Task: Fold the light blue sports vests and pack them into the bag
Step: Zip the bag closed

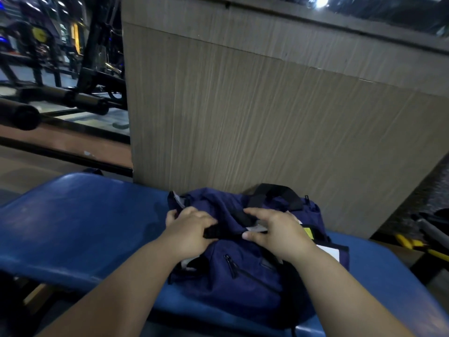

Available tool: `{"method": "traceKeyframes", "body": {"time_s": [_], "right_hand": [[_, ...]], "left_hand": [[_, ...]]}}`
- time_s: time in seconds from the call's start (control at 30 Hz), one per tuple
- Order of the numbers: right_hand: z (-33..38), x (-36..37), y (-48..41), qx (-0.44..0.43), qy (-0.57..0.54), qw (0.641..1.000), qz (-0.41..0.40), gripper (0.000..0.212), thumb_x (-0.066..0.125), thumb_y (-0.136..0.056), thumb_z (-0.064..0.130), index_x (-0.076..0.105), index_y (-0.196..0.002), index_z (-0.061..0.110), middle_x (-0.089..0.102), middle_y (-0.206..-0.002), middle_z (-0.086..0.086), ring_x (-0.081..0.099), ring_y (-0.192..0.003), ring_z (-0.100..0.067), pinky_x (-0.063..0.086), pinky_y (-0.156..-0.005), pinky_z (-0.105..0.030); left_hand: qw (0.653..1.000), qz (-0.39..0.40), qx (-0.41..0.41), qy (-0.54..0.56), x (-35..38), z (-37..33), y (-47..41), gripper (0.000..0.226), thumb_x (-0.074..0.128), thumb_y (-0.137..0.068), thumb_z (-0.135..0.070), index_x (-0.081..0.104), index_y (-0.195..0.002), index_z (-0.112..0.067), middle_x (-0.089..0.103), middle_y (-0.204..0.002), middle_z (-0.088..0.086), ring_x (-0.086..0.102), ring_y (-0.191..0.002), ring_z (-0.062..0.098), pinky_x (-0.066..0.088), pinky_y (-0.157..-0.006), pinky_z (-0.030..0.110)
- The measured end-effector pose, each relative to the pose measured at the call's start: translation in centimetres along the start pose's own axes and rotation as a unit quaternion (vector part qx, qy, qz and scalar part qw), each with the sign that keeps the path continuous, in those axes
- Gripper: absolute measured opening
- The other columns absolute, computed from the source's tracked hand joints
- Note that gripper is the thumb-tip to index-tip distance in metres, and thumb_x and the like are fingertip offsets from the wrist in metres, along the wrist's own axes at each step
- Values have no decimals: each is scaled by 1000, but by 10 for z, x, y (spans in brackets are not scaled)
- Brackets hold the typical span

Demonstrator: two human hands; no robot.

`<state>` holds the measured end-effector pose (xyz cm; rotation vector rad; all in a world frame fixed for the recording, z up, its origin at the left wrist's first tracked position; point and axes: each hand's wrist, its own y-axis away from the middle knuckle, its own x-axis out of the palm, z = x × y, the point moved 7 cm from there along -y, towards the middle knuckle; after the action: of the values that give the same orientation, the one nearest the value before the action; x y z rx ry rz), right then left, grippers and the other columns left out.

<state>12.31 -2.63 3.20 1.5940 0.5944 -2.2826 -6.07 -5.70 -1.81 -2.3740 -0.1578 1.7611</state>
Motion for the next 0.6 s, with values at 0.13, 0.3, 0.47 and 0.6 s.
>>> {"method": "traceKeyframes", "body": {"time_s": [0.13,0.3,0.47,0.6], "right_hand": [[4,-4,-5,17,-27,997,-65,29,65,-90,45,68,-118,38,73,-108,12,66,-104,-7,42,-104,-32],[-7,-14,-3,52,-67,990,-117,13,69,-89,38,73,-101,35,70,-88,20,65,-87,0,49,-84,-22],[-11,-2,0,31,-240,968,-68,38,69,-76,56,68,-112,41,71,-101,21,65,-95,7,50,-91,-17],[-12,-4,-3,36,-207,973,-97,14,74,-85,36,67,-85,48,70,-88,26,65,-88,9,50,-83,-16]], "left_hand": [[998,-52,4,-19,1,2,-2,37,52,-93,-53,55,-128,-43,50,-128,-21,31,-127,10,8,-107,42],[992,-86,-10,93,-6,10,-8,7,62,-89,-44,62,-95,-40,56,-108,-22,41,-113,4,21,-101,36],[761,-43,-55,644,-24,32,-5,6,59,-93,-10,63,-93,-14,66,-88,-2,61,-84,11,49,-74,17],[644,2,15,765,-34,43,0,48,90,-58,-40,66,-88,-12,68,-85,5,64,-76,14,53,-67,20]]}}
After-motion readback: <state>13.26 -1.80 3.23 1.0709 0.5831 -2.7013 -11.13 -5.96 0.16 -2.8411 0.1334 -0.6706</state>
